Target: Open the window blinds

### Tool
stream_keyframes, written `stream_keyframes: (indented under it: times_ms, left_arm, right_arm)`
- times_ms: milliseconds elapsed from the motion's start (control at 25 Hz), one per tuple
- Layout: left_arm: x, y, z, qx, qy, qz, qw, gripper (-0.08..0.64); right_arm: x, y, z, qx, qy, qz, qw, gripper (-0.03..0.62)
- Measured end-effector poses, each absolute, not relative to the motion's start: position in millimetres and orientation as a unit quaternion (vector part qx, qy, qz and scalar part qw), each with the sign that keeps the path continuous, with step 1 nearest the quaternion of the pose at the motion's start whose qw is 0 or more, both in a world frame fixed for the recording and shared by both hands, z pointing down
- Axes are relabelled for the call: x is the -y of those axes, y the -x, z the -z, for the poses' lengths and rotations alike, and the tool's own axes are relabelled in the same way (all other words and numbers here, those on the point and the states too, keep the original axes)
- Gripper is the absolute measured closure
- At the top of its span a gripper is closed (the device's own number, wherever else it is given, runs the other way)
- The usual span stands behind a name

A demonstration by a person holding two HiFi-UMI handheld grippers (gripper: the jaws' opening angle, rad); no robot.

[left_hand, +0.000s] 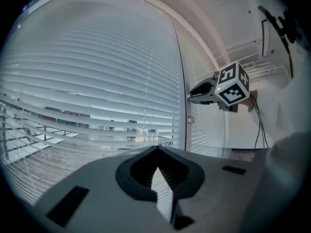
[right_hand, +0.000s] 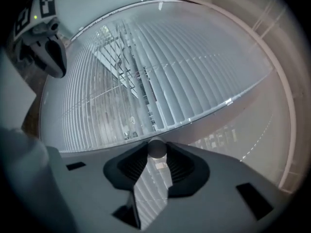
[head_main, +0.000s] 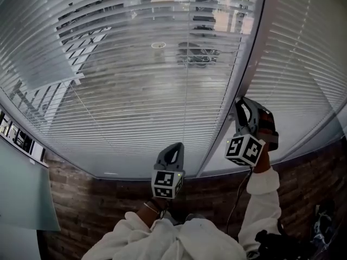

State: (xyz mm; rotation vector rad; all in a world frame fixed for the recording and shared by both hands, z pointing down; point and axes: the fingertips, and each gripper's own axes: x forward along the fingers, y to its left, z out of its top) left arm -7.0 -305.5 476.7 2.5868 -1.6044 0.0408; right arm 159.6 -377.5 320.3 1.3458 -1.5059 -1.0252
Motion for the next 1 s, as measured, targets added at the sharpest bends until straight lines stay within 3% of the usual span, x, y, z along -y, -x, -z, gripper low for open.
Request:
stream_keyframes:
  times_ms: [560,1000]
  left_arm:
    - [308.6,3.1,-477.9,0.532,-0.846,-0.021,0.041,0.56]
    - [312.4,-4.1,-476.8,0.532,-0.846,-0.026,0.029,0.56]
  right_arm:
    - [376.4,-160.1,-324.9,0.495,-0.432,0.53,0.536,0.463]
    - [374.7,-159.1,-328.0,0.454,-0.383,0.578,0.559,0.463]
